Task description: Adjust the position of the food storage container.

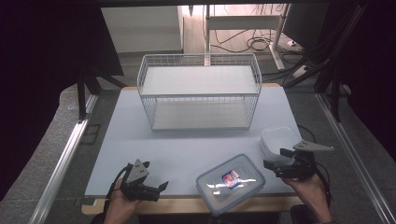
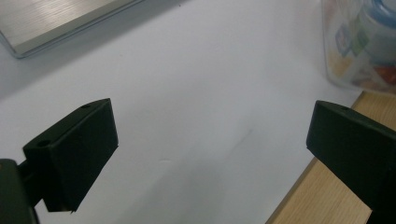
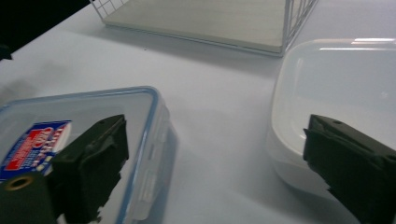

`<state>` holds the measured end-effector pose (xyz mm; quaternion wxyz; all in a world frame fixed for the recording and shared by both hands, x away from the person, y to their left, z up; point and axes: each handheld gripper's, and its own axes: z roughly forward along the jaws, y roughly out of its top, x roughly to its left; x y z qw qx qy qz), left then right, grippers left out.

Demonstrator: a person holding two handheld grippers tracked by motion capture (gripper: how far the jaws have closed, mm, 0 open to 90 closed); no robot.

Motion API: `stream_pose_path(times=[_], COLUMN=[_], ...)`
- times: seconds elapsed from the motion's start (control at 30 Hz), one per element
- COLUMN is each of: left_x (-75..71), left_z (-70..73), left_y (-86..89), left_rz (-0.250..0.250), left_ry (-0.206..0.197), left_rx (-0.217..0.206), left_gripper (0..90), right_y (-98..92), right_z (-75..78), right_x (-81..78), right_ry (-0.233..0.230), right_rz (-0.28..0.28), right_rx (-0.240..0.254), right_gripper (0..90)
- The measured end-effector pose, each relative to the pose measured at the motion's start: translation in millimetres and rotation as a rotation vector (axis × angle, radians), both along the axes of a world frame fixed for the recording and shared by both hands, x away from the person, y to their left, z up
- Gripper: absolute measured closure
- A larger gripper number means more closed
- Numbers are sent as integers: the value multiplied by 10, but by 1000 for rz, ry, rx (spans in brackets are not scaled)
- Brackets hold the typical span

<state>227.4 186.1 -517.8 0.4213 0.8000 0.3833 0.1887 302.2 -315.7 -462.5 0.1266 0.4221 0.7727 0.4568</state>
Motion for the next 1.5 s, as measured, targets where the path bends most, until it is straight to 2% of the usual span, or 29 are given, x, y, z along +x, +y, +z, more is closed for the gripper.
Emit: stream_pose_path(times=[0.07,0.13,0.23,0.33,0.43,0.47,0.6,0.67,0.7,0.73,0.83,0.93,1.0,1.07,1.1,1.13,1.17,1.2,1.23,1.33,1.37,1.43,1.5], left_x=[-6,-8,20,6,2,4,2,-10,-10,-13,-15,-22,-37,-45,-52,-69,-69,-79,-100,-112,-118,-131,-148], left_z=[13,28,-17,-17,-13,-2,1,20,20,32,35,44,53,58,63,73,73,78,85,90,90,90,95], left_y=[-4,-5,-14,-60,-68,-69,-64,-56,-56,-47,-36,-35,-61,-71,-81,-104,-104,-124,-173,-225,-251,-306,-360], left_rz=[14,30,-8,-16,-31,-35,-28,-18,-18,-16,-15,-20,-34,-34,-36,-56,-56,-63,-82,-107,-122,-151,-175], left_ry=[-1,26,98,83,83,103,105,82,82,74,71,66,70,72,74,82,82,90,97,106,109,117,125], left_rx=[-4,-13,-54,-11,-17,-36,-38,-36,-36,-50,-55,-60,-65,-64,-71,-90,-90,-92,-88,-80,-79,-72,-63], left_gripper=[23,27,28,26,17,26,52,66,71,75,88,121,179,262,262,371,421,421,514,690,690,786,856], right_y=[-2,-5,-6,-8,-6,-5,-4,5,5,12,13,-2,10,23,40,77,77,98,130,147,147,142,135], right_z=[0,10,28,31,25,13,-26,-27,-27,-6,2,-14,-30,-33,-40,-57,-57,-66,-86,-121,-121,-146,-171], right_x=[0,-7,-28,-37,-36,-34,-30,-32,-32,-43,-56,-59,-72,-83,-93,-123,-123,-144,-190,-267,-267,-311,-349], right_ry=[-8,-13,-39,-52,-55,-53,-34,-40,-40,-59,-74,-49,-24,-16,-11,6,6,13,21,35,35,46,61], right_rz=[-1,10,6,5,5,14,16,20,20,29,30,51,76,84,95,115,115,120,137,145,145,146,152], right_rx=[0,17,-5,-15,-30,-39,-53,-74,-74,-95,-109,-118,-135,-140,-145,-163,-163,-173,-188,-216,-216,-239,-240], right_gripper=[140,197,269,313,334,352,388,455,455,536,603,723,819,842,861,887,887,892,894,895,895,895,895])
